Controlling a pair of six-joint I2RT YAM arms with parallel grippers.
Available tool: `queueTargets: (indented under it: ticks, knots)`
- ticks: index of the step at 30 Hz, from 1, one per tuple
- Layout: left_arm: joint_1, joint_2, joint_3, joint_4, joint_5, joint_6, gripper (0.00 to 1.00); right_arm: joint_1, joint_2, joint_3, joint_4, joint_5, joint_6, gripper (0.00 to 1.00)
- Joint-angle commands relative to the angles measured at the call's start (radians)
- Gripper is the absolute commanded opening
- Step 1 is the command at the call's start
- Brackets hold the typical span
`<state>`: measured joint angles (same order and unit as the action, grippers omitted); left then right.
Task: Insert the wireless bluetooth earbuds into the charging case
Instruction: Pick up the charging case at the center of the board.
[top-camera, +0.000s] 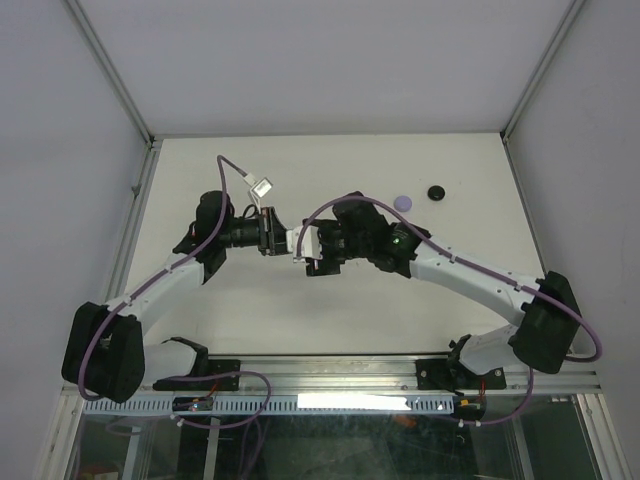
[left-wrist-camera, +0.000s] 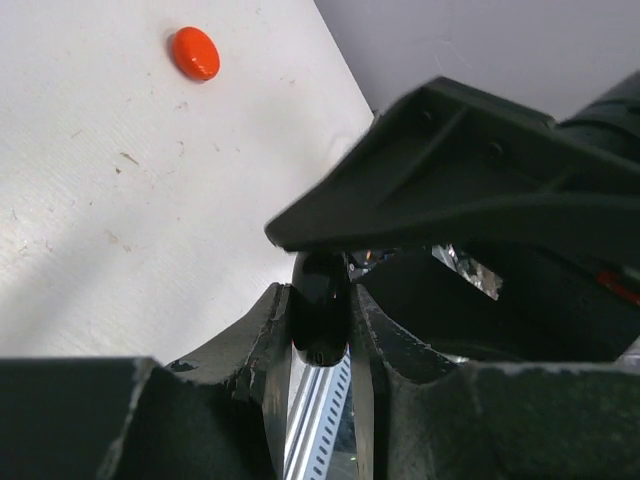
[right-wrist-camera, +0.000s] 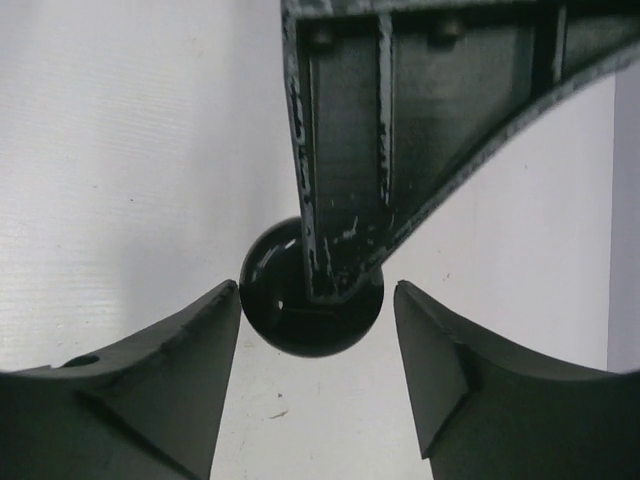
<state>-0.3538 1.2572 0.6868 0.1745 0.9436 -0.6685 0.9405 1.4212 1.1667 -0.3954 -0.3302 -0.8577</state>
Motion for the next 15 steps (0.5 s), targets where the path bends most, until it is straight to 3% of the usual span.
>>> queueTargets:
  ticks: [1,7,11,15]
  knots:
    - [-0.005,-0.1,-0.004,0.018,-0.031,0.091,0.0,-0.032,-0.125,-0.051,0.135,-0.049,0.07,0.69]
    - [-0.006,-0.168,-0.026,0.094,-0.146,0.101,0.0,-0.134,-0.238,-0.129,0.257,-0.167,0.328,0.79]
    - [-0.007,-0.214,-0.119,0.319,-0.179,0.014,0.0,-0.212,-0.267,-0.168,0.381,-0.271,0.578,0.81]
    - [-0.007,-0.236,-0.175,0.493,-0.207,-0.064,0.0,-0.234,-0.258,-0.207,0.513,-0.276,0.846,0.81]
